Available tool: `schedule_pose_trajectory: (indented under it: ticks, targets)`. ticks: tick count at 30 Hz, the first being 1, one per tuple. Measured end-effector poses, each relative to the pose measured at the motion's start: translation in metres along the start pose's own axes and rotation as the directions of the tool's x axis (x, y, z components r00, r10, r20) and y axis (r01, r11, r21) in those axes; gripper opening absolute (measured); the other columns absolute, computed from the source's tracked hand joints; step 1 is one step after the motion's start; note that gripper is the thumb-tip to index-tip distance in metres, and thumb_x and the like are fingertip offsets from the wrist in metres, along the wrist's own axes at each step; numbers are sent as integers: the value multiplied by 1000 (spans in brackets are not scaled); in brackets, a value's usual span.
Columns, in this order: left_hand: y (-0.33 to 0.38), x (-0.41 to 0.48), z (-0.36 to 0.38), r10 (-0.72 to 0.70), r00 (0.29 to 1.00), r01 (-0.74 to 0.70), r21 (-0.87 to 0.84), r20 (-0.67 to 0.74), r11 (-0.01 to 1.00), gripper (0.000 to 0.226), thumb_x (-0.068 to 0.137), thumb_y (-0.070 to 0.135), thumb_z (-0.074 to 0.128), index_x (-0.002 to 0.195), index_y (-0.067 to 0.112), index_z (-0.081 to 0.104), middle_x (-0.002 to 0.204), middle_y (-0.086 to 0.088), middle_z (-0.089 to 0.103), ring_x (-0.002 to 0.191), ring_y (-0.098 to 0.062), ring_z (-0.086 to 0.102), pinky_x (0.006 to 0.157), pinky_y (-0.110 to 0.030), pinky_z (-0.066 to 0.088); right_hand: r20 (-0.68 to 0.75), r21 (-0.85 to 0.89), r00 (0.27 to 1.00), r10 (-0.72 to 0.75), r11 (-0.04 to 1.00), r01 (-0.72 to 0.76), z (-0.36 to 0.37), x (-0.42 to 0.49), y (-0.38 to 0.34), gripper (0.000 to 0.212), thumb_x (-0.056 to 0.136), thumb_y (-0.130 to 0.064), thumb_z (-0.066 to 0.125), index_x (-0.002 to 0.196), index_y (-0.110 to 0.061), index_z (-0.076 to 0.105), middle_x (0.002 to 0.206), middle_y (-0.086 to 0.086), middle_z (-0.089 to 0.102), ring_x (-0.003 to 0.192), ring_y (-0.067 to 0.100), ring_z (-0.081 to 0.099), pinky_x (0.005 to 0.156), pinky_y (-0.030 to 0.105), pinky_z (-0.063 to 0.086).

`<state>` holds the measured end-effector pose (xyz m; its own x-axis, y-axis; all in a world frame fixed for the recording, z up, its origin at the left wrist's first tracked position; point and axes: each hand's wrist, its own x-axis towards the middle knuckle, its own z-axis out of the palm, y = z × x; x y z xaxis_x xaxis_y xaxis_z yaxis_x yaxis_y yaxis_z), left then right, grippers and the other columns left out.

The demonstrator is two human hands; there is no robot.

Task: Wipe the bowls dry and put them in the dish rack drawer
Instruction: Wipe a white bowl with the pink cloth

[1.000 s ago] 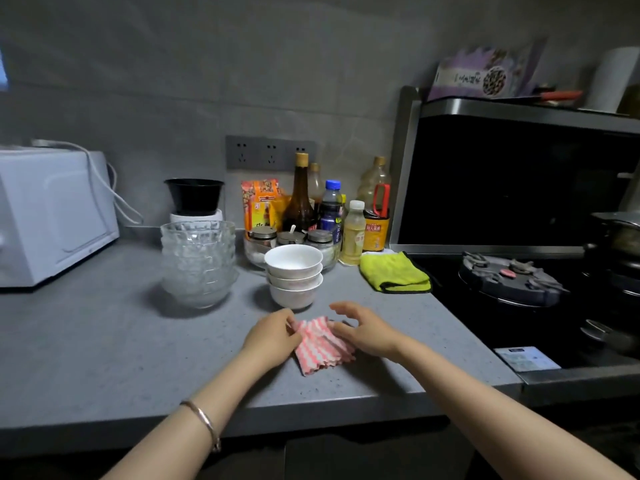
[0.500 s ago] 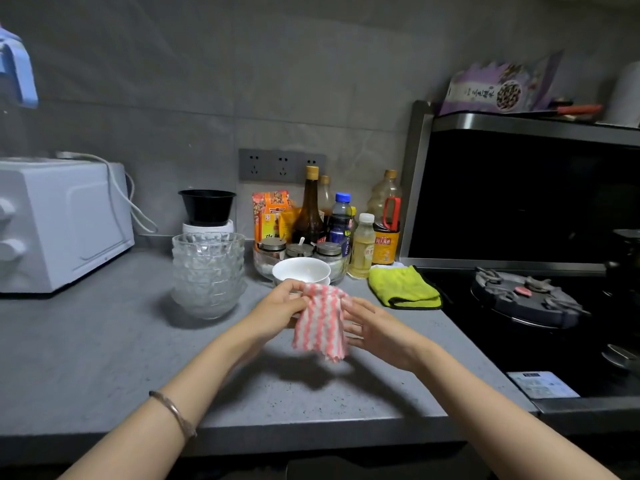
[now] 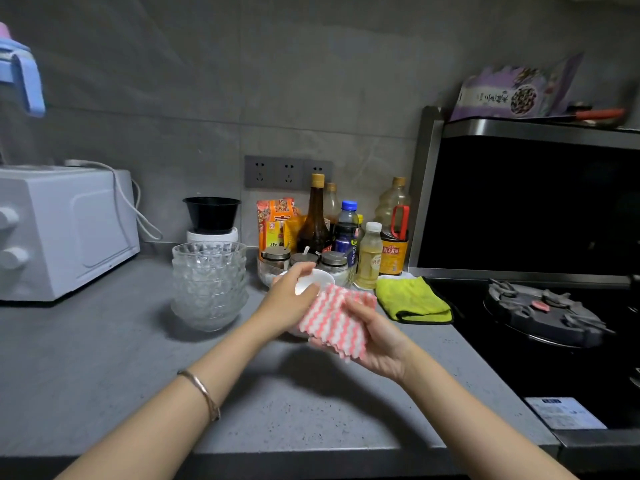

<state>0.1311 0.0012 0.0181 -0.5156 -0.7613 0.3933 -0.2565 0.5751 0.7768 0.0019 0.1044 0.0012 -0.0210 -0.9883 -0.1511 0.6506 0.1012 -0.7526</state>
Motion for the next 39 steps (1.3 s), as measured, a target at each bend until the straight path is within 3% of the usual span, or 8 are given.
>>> schedule_pose_trajectory:
  ticks: [5,8,12,16,22,26,33,39]
  targets:
    - [-25,16,3,-142,988,111,368,58,923,57,81,61,58,133,39,48,159,4,14,146,-32,3,116,-44,8,-28,138,998,-55,989,58,-17,5,-13,54,88,-39,53,119,5,52,109,28,65,91,39,68,74,58,54]
    - [-35,23,10,-177,982,143,363,63,921,76,57,82,48,118,39,61,155,4,23,146,-28,10,116,-42,10,-63,144,993,-96,984,104,-23,8,-18,60,77,-44,56,116,2,58,106,22,68,88,31,70,99,47,46]
    - [-38,29,18,-105,994,109,304,-30,946,32,79,52,66,102,31,72,143,-3,47,138,-22,31,106,-29,30,-85,134,988,-126,982,136,-27,10,-21,61,75,-45,57,115,1,59,111,23,67,92,31,69,113,48,29]
    - [-39,30,23,-79,996,90,323,-46,942,31,85,44,65,99,20,76,139,-3,53,130,-30,38,98,-29,33,-104,107,984,-145,982,156,-27,9,-22,55,81,-46,53,110,0,60,104,22,69,93,31,68,113,49,28]
    - [-20,28,14,-1,989,12,74,-148,997,22,87,32,65,96,14,76,142,-5,48,130,-23,42,98,-23,26,-169,83,956,-241,963,257,-29,5,-28,51,95,-47,42,107,-5,70,106,15,71,96,27,69,96,44,48]
    - [14,19,-7,-91,985,48,-278,-145,959,34,88,34,63,115,14,68,146,2,42,134,-18,38,112,-38,30,-155,54,936,-316,943,327,-24,5,-36,46,90,-45,45,108,-12,73,118,8,67,105,20,66,88,37,51]
    - [33,-19,-39,-266,964,200,-591,-25,782,21,88,42,57,90,25,69,88,4,72,84,-14,61,69,-27,48,-75,-190,883,-463,876,443,20,-3,-30,54,90,-46,43,131,-12,51,131,4,59,122,17,54,109,36,34]
    - [3,-42,-55,-299,951,215,-529,-78,821,36,88,52,51,92,24,73,90,-3,74,87,-20,66,74,-38,51,220,-605,740,-636,506,615,72,-6,3,35,82,-60,51,100,-33,65,121,-25,61,110,-13,53,99,13,41]
